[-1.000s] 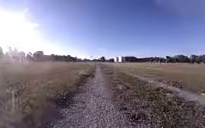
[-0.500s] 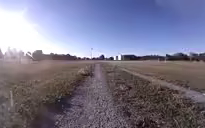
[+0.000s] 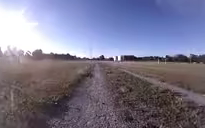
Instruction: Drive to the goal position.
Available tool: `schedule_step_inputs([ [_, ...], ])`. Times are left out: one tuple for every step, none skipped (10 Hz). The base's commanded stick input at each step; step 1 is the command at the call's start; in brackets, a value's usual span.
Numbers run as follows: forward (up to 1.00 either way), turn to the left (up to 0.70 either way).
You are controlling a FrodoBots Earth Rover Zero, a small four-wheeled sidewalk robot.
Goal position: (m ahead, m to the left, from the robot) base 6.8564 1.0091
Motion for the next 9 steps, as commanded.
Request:
schedule_step_inputs([
  [0.5, 0.0],
  [0.5, 0.0],
  [0.5, 0.0],
  [0.5, 0.0],
  [0.5, 0.0],
  [0.5, 0.0],
  [0.5, 0.0],
  [0.5, 0.0],
  [0.5, 0.0],
])
